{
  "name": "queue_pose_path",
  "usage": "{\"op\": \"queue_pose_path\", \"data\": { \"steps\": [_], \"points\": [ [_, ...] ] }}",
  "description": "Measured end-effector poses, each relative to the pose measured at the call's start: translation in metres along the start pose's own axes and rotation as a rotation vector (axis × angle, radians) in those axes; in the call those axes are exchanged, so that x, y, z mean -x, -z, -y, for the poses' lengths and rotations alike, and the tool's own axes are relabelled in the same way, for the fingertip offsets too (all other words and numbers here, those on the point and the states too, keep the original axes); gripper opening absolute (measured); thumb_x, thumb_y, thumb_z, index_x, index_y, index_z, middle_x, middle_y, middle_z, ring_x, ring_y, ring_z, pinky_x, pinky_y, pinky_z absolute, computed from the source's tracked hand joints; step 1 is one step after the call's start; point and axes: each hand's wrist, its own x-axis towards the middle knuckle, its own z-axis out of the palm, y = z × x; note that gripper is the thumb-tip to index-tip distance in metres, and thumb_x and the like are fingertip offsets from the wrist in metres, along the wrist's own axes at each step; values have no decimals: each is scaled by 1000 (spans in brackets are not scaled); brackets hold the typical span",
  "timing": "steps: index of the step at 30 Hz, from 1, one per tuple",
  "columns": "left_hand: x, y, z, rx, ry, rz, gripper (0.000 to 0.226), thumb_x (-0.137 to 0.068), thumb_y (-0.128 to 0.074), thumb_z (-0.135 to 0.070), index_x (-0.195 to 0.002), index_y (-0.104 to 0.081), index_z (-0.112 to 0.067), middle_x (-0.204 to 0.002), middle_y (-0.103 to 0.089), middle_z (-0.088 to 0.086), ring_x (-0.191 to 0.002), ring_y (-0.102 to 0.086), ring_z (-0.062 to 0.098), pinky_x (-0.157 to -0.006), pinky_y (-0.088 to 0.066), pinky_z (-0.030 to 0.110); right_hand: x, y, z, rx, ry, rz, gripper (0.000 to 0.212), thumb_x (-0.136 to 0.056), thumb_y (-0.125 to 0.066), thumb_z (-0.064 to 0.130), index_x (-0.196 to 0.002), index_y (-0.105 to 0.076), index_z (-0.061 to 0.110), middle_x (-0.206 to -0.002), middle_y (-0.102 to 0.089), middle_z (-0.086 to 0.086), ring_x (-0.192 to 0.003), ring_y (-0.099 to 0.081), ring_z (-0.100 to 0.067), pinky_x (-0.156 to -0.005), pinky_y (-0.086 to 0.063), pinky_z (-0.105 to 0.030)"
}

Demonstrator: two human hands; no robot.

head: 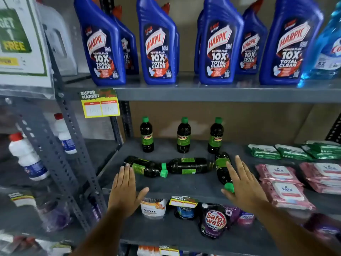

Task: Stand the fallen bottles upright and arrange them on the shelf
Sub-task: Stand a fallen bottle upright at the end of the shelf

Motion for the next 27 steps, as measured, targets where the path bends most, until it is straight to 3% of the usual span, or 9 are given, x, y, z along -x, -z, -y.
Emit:
{"op": "queue_pose_path", "data": {
  "steps": [4,8,13,15,17,19,20,22,27],
  "points": [
    [-10,-22,10,22,191,100,117,-69,10,-83,-150,1,1,-161,0,20,-148,6,32,-119,-1,43,-5,-23,3,-160,-170,119,97,-84,-50,66,-155,4,29,-162,18,-11,-144,-23,-38,-102,-42,-45],
    [-18,-34,20,63,229,280,111,-76,-9,-83,-151,-3,-1,-161,-2,19,-148,1,31,-120,-6,44,-12,-36,10,-198,-209,176,83,-87,-53,58,-153,-3,42,-163,17,-8,-122,-53,-37,-80,-52,-40],
    [-30,-37,38,107,191,298,107,-82,-26,-79,-151,2,-3,-161,2,17,-148,2,30,-120,-5,42,-20,-40,23,-228,-313,204,75,-93,-54,24,-154,-14,37,-162,6,-14,-101,-63,-40,-77,-53,-38],
    [-32,-39,40,111,181,290,110,-79,-26,-81,-151,2,-3,-162,3,16,-148,2,29,-119,-4,42,-25,-31,25,-235,-331,197,77,-88,-58,20,-154,-20,34,-159,-8,-19,-102,-62,-41,-81,-52,-40],
    [-32,-41,40,110,178,286,115,-75,-20,-86,-151,2,-3,-161,2,17,-148,3,30,-119,-4,43,-40,-13,23,-298,-362,134,74,-80,-65,22,-149,-36,26,-144,-40,-23,-104,-59,-44,-82,-49,-39],
    [-34,-45,42,97,176,298,122,-67,-7,-90,-151,3,-2,-161,3,17,-148,3,31,-119,-4,44,-63,14,21,-335,-415,59,51,-74,-68,29,-124,-62,22,-107,-68,-21,-87,-64,-38,-66,-45,-29],
    [-35,-47,43,89,176,312,125,-64,-1,-92,-151,4,-3,-161,4,18,-148,4,31,-119,-4,44,-75,29,19,-351,-456,33,33,-70,-65,35,-101,-70,24,-91,-72,-17,-74,-63,-32,-59,-40,-26],
    [-36,-49,44,76,185,338,129,-58,5,-94,-151,5,-4,-161,5,17,-148,5,31,-119,-3,44,-101,56,14,-443,-560,-7,22,-64,-59,39,-67,-67,19,-71,-71,-10,-60,-60,-22,-54,-41,-23],
    [-39,-47,43,54,189,377,132,-54,4,-93,-149,7,-2,-161,8,18,-148,5,32,-119,-3,45,-142,82,2,-766,-793,-35,10,-71,-70,19,-70,-71,9,-50,-64,-3,-48,-59,-19,-58,-55,-31]
  ]
}}
